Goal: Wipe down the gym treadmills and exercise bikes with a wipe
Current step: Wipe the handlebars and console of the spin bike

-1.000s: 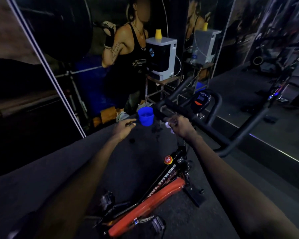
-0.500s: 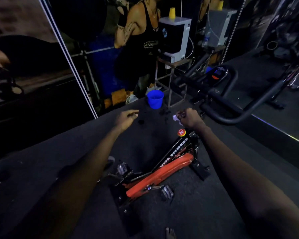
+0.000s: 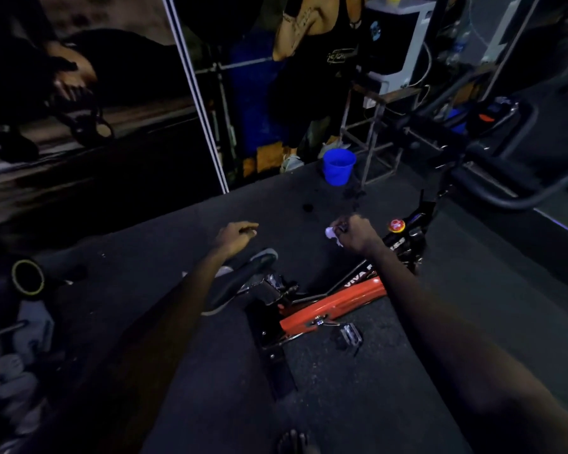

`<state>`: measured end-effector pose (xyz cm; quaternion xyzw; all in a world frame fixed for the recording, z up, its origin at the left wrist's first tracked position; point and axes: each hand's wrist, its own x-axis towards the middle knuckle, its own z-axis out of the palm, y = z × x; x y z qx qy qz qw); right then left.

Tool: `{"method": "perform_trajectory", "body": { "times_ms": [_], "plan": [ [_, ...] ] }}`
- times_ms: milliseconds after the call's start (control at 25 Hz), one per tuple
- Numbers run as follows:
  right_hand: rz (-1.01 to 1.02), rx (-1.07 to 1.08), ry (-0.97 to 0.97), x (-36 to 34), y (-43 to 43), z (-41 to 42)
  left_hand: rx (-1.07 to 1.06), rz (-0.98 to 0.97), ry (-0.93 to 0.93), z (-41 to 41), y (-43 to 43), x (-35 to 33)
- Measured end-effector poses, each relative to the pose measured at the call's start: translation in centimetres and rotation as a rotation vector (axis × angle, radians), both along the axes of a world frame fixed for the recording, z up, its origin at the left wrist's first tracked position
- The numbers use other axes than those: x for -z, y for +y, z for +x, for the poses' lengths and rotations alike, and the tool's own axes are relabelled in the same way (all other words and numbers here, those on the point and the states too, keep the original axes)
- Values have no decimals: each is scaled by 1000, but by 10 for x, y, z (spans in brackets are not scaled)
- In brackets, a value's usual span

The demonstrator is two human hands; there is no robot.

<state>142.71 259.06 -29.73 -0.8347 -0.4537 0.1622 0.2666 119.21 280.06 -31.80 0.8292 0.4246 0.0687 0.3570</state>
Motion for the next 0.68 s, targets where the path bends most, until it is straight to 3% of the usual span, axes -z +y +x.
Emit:
{"method": "perform_trajectory", "body": {
  "times_ms": [400, 680],
  "plan": [
    [-13, -140, -53, 65, 69, -84, 1, 5, 368, -117, 15, 49],
    [54, -34, -94, 112, 114, -147, 165, 157, 365, -163, 26, 69]
  ]
}}
